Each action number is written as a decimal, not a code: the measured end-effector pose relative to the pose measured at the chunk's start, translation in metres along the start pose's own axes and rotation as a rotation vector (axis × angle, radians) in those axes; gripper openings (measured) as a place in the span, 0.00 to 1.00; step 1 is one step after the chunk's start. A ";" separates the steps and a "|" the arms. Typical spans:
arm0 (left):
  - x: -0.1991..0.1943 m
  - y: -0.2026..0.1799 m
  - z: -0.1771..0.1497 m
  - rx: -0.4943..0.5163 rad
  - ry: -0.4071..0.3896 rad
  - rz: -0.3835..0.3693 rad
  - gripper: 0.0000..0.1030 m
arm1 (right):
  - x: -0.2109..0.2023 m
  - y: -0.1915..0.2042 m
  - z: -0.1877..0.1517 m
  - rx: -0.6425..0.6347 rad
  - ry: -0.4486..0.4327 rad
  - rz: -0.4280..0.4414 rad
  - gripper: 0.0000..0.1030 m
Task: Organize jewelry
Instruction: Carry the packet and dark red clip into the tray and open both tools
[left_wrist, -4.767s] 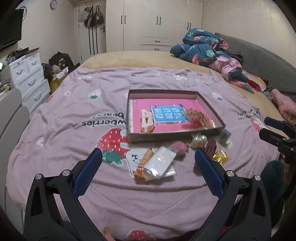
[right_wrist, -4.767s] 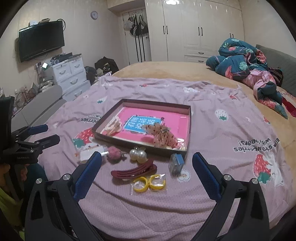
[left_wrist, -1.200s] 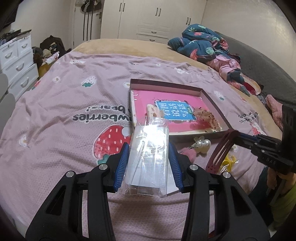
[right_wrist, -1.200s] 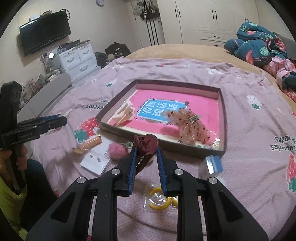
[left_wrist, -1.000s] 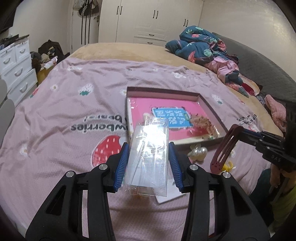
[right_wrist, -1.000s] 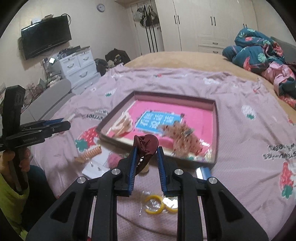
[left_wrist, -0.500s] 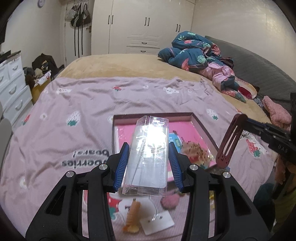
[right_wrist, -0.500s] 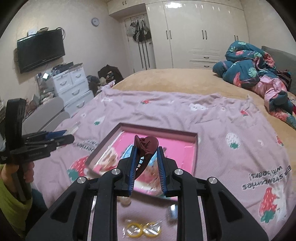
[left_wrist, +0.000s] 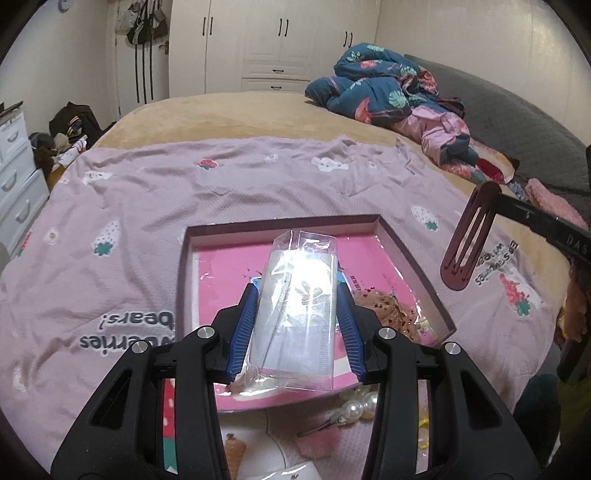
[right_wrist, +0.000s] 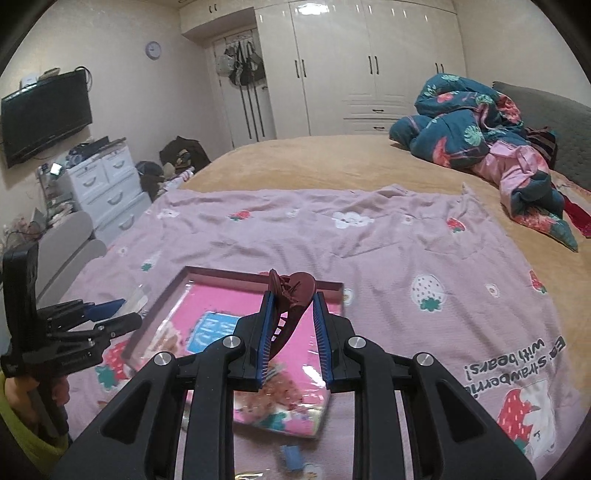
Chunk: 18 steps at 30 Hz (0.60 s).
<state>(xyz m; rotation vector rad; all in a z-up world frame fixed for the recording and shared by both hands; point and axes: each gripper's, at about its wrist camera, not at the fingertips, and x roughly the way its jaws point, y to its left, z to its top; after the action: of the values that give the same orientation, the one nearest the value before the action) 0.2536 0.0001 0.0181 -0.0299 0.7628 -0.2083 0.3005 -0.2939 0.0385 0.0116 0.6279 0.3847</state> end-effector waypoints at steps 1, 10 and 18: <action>0.004 -0.002 -0.001 0.002 0.006 0.000 0.34 | 0.003 -0.002 -0.002 0.002 0.006 -0.004 0.20; 0.040 -0.006 -0.012 0.025 0.060 0.014 0.34 | 0.027 -0.012 -0.023 0.000 0.069 -0.022 0.20; 0.058 -0.008 -0.018 0.042 0.089 0.013 0.34 | 0.045 -0.014 -0.039 -0.018 0.125 -0.037 0.20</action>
<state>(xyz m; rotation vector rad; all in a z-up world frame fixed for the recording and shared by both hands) 0.2808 -0.0186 -0.0336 0.0240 0.8470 -0.2147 0.3162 -0.2951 -0.0211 -0.0418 0.7467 0.3570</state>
